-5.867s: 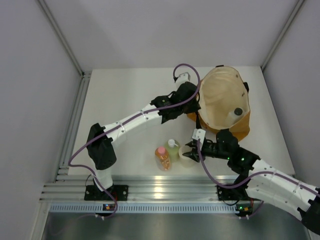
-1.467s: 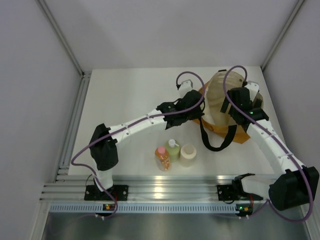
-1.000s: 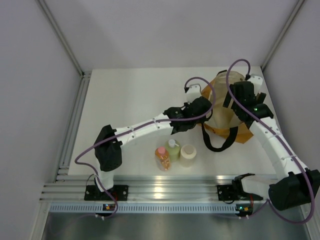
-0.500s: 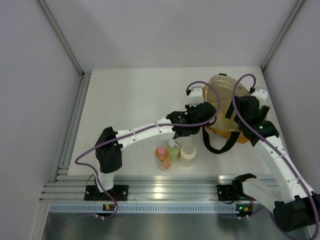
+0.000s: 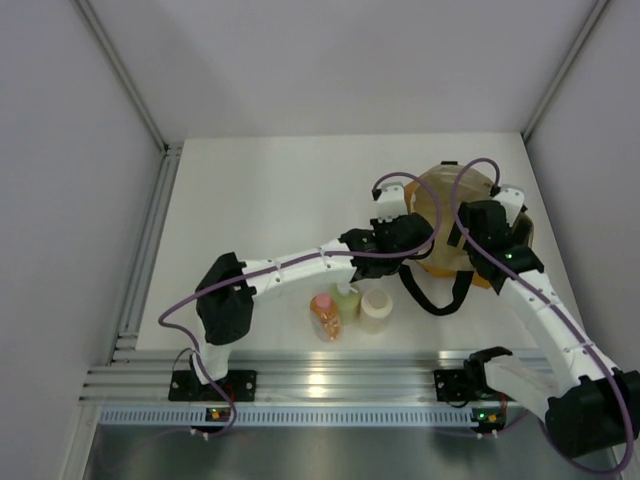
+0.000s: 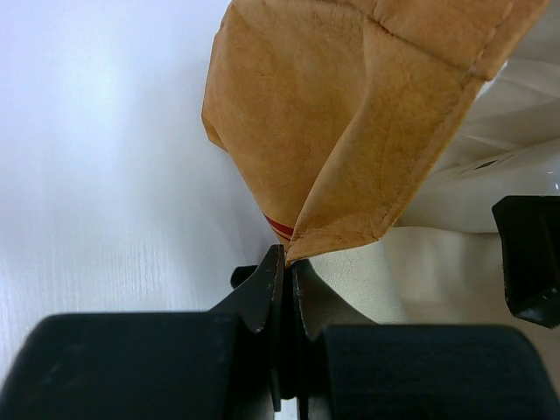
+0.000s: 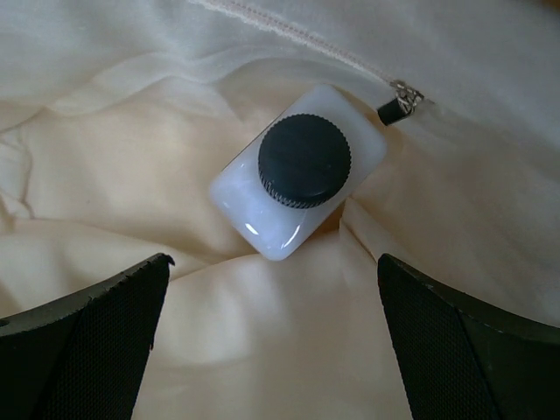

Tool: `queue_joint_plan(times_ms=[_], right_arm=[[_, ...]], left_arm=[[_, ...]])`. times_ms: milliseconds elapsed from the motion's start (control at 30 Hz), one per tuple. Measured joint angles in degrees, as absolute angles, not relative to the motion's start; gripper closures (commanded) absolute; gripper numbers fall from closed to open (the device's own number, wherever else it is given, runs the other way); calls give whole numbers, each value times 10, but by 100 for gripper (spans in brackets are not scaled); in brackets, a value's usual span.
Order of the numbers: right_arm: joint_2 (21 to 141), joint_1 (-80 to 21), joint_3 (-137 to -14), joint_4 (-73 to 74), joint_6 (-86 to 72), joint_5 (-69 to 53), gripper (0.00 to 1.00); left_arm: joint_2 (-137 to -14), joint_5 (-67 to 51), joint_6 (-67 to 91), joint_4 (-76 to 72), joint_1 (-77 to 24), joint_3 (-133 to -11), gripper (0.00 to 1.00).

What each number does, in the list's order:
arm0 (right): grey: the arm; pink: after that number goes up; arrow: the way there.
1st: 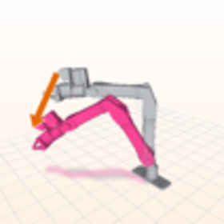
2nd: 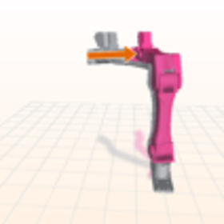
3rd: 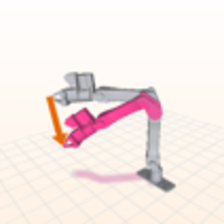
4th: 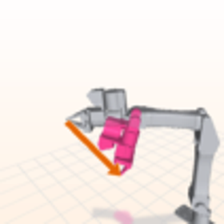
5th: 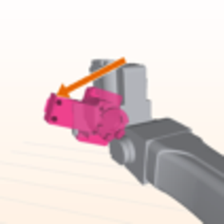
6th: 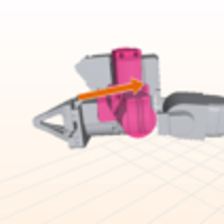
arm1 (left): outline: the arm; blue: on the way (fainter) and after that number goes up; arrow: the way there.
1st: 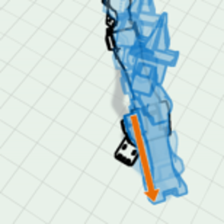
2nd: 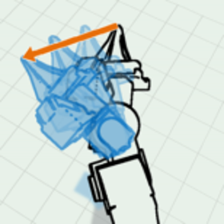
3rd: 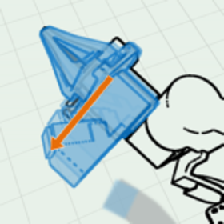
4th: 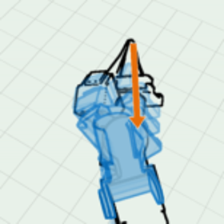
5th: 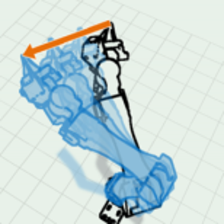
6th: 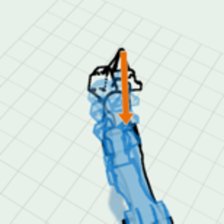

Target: Take the personal care products out of the canvas bag

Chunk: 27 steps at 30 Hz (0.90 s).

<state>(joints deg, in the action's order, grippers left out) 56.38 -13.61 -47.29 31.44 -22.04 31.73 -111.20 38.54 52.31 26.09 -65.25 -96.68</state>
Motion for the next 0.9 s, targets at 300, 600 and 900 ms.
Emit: queue_joint_plan(times_ms=[300, 600, 900], right_arm=[[636, -128, -508, 308, -190, 322, 1], [669, -110, -546, 312, -220, 321, 0], [705, -110, -572, 340, -319, 353, 3]], left_arm=[[-1112, 377, 512, 261, -653, -966, 100], [-1112, 371, 506, 260, -653, -966, 100], [-1112, 369, 504, 261, -653, -966, 100]])
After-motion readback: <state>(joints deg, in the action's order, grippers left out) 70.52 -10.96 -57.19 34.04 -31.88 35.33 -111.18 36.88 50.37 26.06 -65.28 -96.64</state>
